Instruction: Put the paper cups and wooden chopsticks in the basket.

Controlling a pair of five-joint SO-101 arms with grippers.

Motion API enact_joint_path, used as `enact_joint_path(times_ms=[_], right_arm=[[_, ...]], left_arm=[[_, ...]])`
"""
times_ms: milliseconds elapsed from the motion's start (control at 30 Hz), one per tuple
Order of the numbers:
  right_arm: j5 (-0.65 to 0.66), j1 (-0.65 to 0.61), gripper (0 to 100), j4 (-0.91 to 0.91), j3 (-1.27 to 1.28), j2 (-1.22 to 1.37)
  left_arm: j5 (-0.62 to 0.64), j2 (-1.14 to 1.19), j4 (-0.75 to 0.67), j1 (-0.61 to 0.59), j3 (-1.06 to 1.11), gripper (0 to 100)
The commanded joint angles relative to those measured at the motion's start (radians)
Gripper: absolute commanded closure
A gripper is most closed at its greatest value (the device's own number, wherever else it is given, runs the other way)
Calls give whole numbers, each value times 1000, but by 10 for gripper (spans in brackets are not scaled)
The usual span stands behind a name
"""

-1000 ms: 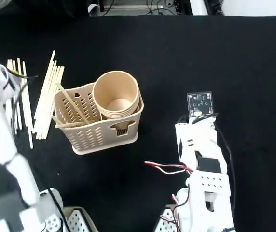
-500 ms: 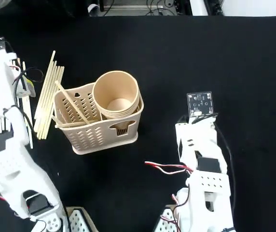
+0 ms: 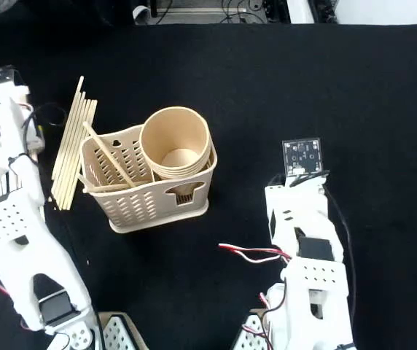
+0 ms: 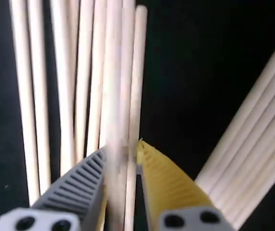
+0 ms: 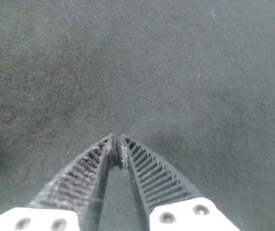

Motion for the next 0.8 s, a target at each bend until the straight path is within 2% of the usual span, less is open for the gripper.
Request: enact_joint_path(times_ms=[0, 500, 667, 767], right_arm=[[9, -11, 986, -20, -5, 5], [9, -9, 986, -20, -5, 5], [9, -8, 986, -20, -5, 5], [9, -8, 986, -20, -5, 5]], left_arm=[[-8, -26, 49, -5, -36, 971], [-6, -442, 313, 12, -18, 972], [-6, -631, 311, 42, 110, 971], [-6, -775, 238, 65, 263, 971]])
